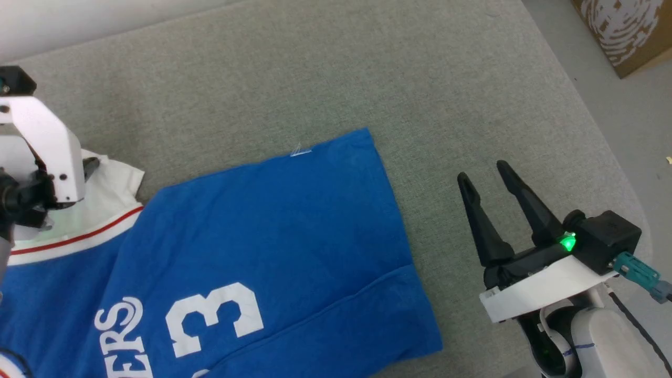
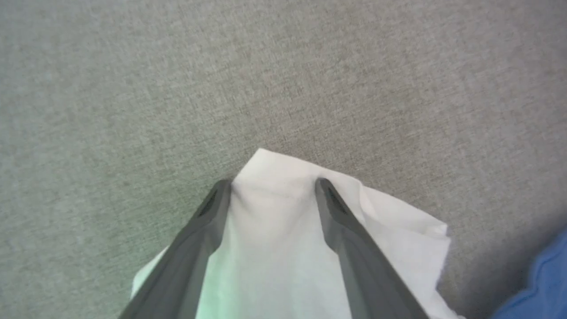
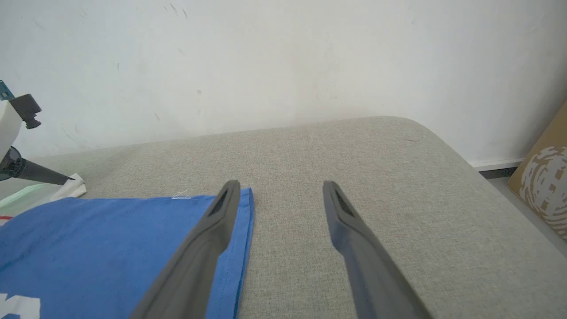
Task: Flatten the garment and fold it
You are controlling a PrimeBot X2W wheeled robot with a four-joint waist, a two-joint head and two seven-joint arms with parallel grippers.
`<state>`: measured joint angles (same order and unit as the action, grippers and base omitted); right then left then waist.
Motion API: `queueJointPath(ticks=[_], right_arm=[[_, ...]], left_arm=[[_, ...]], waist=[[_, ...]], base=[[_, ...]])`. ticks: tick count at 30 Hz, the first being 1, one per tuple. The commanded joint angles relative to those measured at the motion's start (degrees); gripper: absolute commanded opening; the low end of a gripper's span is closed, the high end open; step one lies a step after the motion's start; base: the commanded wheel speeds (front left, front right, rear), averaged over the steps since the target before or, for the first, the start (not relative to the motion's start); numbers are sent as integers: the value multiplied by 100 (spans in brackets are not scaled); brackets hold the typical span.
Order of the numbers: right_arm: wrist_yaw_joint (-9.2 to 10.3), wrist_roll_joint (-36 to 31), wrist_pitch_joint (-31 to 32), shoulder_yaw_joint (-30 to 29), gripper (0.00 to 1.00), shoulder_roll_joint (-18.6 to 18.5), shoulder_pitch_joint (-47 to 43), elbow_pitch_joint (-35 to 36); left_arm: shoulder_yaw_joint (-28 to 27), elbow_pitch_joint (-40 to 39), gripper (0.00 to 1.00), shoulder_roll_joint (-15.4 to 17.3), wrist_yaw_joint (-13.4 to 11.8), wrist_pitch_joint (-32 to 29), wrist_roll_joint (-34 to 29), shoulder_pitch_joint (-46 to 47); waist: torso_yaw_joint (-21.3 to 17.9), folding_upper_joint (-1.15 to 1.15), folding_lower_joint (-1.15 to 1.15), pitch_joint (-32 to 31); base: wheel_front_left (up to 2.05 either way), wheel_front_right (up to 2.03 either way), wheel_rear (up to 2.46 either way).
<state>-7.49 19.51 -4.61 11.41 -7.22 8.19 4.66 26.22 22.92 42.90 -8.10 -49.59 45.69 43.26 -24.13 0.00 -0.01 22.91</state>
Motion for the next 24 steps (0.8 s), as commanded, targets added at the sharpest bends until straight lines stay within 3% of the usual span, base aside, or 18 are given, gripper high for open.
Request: queueJointPath(ticks=[1,2,3,10,17,24], right_arm=[[0,62,8,32,100,-9,97,-31],[0,100,22,45,100,-21,103,-48],[0,148,23,50,100,-31,112,-55],[0,385,526,18,100,-290,275,-297],[0,824,1492,-5,100,-515,829,-831],[0,1398,2748,278,100,-760,2029,-1925]], left_arm=[[240,202,100,-35,22,-339,-12,-263],[320,204,20,-25,44,-532,11,-316],[379,190,0,-13,50,-671,21,-360],[383,89,0,-161,-42,-602,125,-546],[258,-55,0,-343,-10,55,28,-336],[211,-504,0,-612,115,943,-259,122]], waist=[[-86,0,1,91],[-84,0,1,97],[-80,0,1,105],[92,0,1,51],[485,0,1,-15],[1065,0,1,135]], base=[[0,0,0],[0,0,0],[0,0,0],[0,0,0],[0,0,0],[0,0,0]])
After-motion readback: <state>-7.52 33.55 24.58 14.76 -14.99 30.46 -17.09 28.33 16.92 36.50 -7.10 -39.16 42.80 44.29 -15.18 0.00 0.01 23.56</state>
